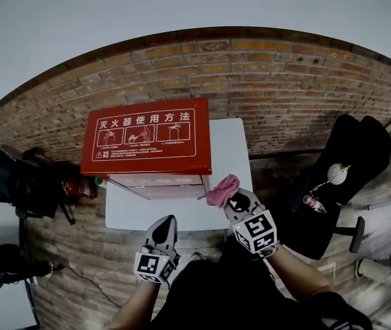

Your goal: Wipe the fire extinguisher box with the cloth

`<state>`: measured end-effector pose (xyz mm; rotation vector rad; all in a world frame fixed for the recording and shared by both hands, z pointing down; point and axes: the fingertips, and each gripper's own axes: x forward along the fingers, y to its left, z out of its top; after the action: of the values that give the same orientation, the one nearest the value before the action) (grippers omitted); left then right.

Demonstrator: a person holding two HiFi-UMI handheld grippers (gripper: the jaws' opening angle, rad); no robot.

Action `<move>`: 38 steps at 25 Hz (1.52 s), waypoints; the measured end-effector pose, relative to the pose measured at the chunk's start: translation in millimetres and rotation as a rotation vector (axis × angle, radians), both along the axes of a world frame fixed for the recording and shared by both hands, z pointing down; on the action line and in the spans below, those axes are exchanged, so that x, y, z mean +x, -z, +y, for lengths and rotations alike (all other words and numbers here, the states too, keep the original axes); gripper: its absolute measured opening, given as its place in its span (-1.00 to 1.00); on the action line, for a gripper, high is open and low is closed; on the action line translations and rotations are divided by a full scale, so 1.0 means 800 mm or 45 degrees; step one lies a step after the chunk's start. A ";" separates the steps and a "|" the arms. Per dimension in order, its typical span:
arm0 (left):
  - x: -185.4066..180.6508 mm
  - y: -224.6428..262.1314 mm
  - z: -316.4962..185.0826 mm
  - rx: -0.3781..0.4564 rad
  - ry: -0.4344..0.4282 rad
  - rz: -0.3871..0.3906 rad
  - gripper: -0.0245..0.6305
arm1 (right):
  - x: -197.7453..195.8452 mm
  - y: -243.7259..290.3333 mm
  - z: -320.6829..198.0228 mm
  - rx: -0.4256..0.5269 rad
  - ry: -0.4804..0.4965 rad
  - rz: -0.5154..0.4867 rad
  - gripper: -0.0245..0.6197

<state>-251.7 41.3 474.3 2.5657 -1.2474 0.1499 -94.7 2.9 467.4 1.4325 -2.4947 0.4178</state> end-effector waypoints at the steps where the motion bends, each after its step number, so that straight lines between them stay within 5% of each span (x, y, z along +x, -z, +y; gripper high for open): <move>1: -0.006 0.002 0.005 0.008 -0.007 0.004 -0.87 | -0.007 0.002 0.006 0.005 -0.011 0.003 -0.66; 18: -0.077 0.028 0.088 0.102 -0.062 0.066 -0.87 | -0.089 0.022 0.109 0.091 -0.074 0.045 -0.66; 38: -0.111 0.033 0.130 0.160 -0.119 0.096 -0.87 | -0.122 0.023 0.163 0.155 -0.148 0.092 -0.67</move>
<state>-340.1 145.3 448.0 2.7108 -1.1448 -0.0071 -192.0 133.0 448.9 1.6146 -2.4250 0.2344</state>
